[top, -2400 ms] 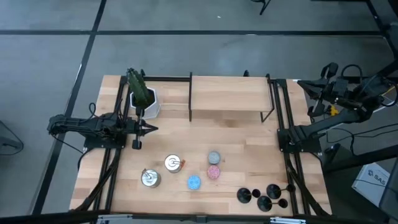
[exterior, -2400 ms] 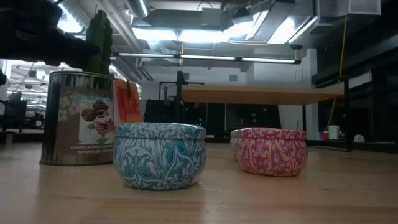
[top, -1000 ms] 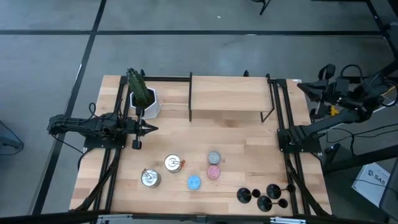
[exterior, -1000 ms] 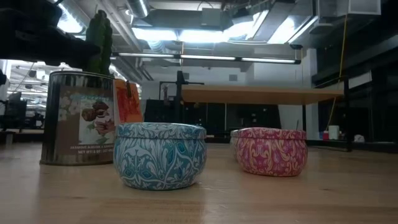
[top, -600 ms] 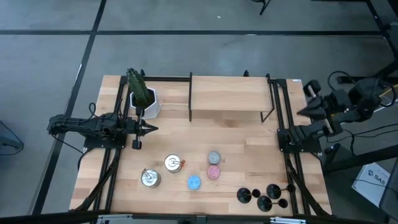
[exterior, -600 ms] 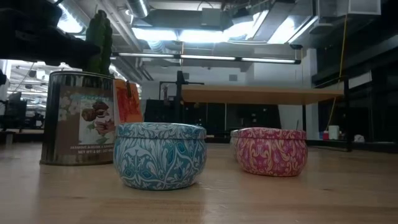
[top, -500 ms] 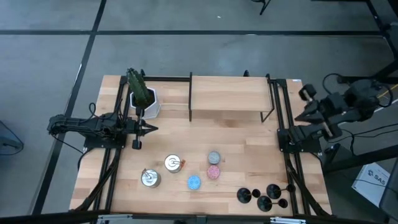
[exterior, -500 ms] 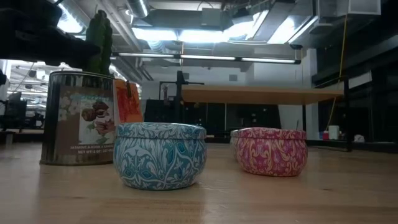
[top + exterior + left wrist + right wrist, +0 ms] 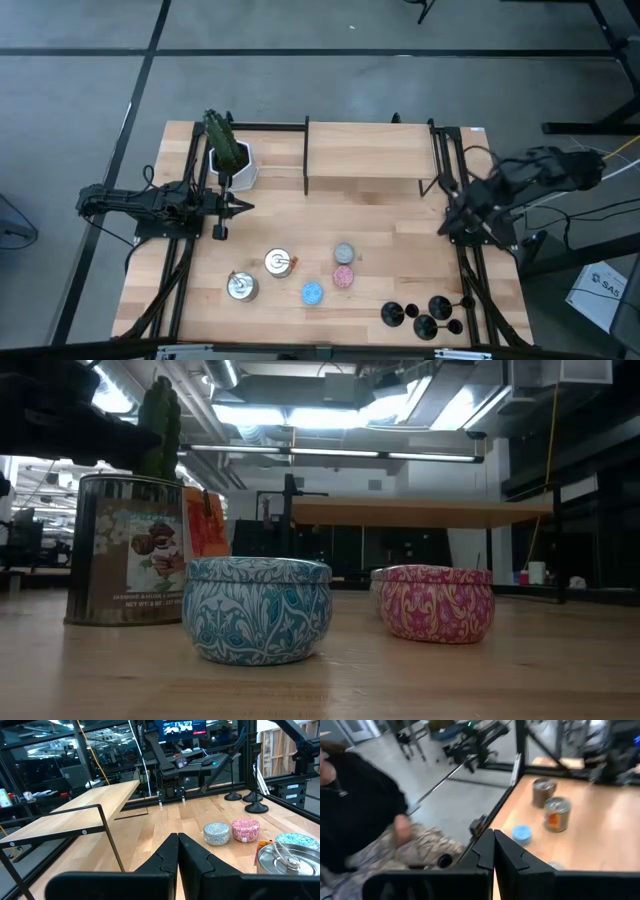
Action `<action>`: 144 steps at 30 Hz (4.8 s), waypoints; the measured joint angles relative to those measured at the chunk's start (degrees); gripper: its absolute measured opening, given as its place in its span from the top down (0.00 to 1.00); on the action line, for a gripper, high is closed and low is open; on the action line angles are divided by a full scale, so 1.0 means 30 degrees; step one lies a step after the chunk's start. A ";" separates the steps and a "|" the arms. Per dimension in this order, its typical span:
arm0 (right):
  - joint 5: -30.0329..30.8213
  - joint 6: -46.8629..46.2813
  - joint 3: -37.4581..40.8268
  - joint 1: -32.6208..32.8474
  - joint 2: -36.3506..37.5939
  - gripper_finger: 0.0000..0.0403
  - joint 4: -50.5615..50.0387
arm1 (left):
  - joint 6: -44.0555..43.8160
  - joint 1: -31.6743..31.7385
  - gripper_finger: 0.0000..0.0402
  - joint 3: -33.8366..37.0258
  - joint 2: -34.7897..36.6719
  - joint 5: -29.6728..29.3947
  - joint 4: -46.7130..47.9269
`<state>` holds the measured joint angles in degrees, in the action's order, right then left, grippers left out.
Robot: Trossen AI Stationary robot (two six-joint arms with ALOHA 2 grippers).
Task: Pick & Place candle stick holders
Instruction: Put the right black candle holder on the shelf
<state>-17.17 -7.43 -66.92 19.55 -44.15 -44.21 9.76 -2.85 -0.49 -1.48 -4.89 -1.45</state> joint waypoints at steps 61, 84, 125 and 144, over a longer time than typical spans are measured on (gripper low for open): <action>-0.2067 -0.8884 0.0007 0.0160 -0.5201 0.99 -0.3917 | 0.0000 0.0007 0.99 0.0007 -0.0003 0.0003 0.0000; -0.1334 -0.9275 0.0013 0.0896 -0.7602 0.76 -0.5646 | 0.0000 0.0000 0.99 0.0007 0.0000 0.0007 0.0000; -0.3133 -1.4395 0.0007 0.5730 -0.7514 0.45 -0.7067 | 0.0000 0.0006 0.99 0.0004 -0.0003 0.0003 -0.0003; -0.1306 -1.4387 0.0007 0.6442 -0.7507 0.45 -0.6257 | 0.0000 0.0005 0.99 0.0005 0.0000 0.0000 0.0000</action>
<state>-21.09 -50.59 -66.89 38.88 -66.67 -62.98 9.76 -2.84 -0.48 -1.48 -4.89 -1.45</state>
